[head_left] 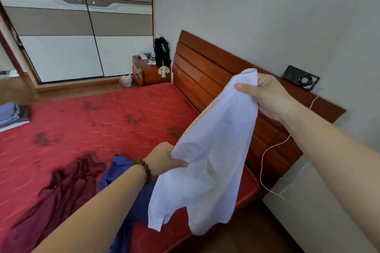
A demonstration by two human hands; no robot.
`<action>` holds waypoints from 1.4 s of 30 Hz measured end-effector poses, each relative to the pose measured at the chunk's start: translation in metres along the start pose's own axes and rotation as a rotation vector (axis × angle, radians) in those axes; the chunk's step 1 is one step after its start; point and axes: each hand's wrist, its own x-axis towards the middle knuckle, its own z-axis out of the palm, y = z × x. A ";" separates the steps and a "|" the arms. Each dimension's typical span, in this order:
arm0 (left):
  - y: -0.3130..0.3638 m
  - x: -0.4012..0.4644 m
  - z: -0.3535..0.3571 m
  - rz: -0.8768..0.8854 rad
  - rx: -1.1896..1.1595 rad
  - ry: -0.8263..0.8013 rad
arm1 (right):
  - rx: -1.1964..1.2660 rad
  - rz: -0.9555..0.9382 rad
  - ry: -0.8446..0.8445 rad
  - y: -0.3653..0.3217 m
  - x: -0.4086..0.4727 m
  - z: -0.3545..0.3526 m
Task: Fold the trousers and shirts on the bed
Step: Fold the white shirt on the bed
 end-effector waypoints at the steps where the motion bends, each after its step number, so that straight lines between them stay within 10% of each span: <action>1: 0.000 0.001 0.003 0.002 -0.017 0.035 | -0.007 -0.014 -0.004 0.002 -0.003 -0.007; 15: 0.004 -0.010 0.108 -0.118 -0.173 -0.227 | -0.053 -0.044 0.032 0.015 -0.046 -0.075; 29: -0.024 -0.047 0.013 -0.246 -0.994 -0.116 | 0.048 0.248 0.015 0.046 -0.016 -0.100; 37: -0.078 -0.014 0.034 -0.503 -0.227 0.160 | -0.045 0.347 0.105 0.147 0.032 -0.031; 42: -0.137 0.009 0.053 -0.587 -0.156 0.192 | -0.029 0.350 0.088 0.203 0.064 -0.005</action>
